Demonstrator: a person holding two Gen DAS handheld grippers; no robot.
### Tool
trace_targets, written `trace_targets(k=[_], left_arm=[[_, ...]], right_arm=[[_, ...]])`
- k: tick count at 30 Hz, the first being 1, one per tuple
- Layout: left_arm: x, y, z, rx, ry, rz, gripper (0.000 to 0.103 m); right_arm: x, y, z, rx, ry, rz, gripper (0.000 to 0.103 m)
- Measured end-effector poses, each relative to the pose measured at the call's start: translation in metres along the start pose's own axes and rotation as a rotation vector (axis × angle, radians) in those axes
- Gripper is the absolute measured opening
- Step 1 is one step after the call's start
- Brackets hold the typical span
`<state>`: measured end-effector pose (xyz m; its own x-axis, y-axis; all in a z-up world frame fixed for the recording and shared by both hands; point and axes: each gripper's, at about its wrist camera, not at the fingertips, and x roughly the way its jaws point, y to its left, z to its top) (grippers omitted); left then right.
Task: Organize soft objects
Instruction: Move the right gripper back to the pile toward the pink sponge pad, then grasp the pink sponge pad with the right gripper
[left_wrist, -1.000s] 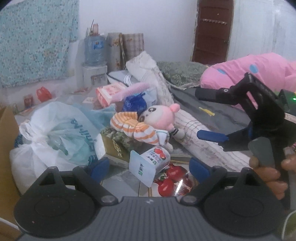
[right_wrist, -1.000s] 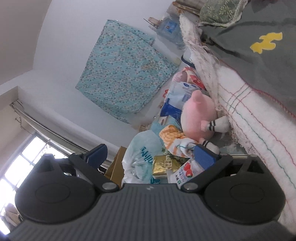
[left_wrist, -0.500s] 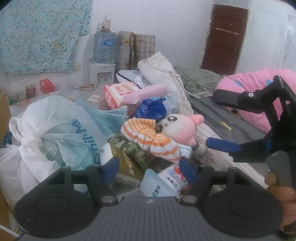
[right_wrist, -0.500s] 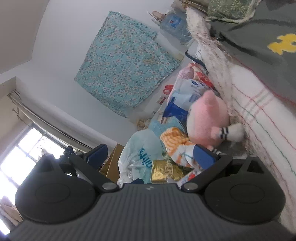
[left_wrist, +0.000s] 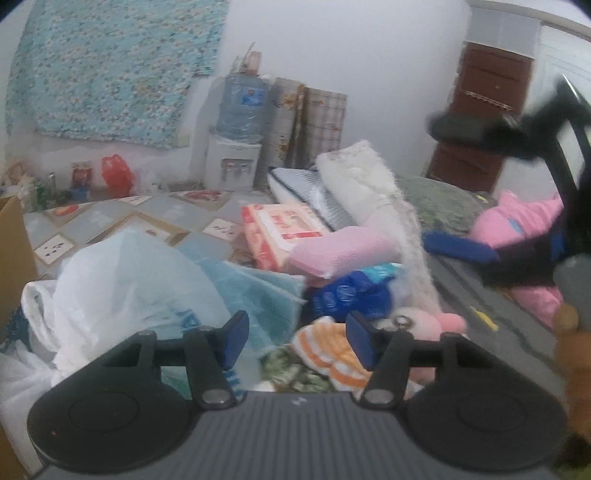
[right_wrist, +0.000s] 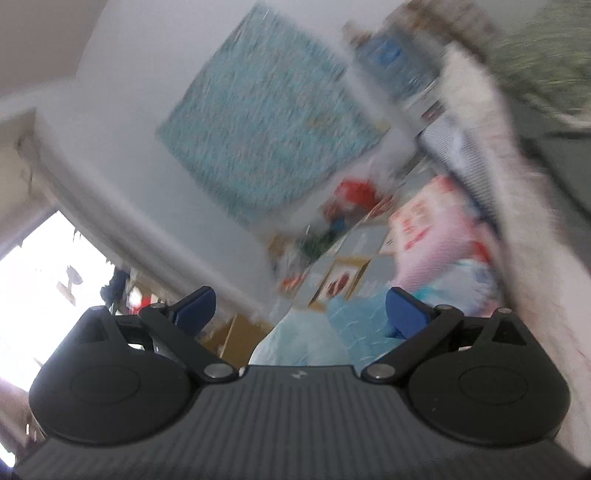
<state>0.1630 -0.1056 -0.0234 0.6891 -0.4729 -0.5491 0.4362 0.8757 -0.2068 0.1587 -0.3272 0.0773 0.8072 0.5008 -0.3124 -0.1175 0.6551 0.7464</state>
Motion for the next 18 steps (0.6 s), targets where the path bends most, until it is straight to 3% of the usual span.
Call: trace_targets(k=[4, 11, 15, 18], left_arm=[[0.005, 0.015, -0.004, -0.055, 0.043, 0.002, 0.058], [0.006, 0.023, 0.004, -0.108, 0.028, -0.028, 0.057], [0.010, 0.017, 0.010, -0.114, 0.011, -0.031, 0.057], [0.017, 0.013, 0.011, -0.118, 0.024, -0.036, 0.054]], right_arm=[[0.042, 0.002, 0.022, -0.032, 0.073, -0.084, 0.090], [0.043, -0.018, 0.062, -0.114, -0.024, -0.325, 0.091], [0.064, -0.054, 0.076, -0.058, 0.098, -0.417, 0.091], [0.075, -0.075, 0.077, -0.015, 0.156, -0.432, 0.090]])
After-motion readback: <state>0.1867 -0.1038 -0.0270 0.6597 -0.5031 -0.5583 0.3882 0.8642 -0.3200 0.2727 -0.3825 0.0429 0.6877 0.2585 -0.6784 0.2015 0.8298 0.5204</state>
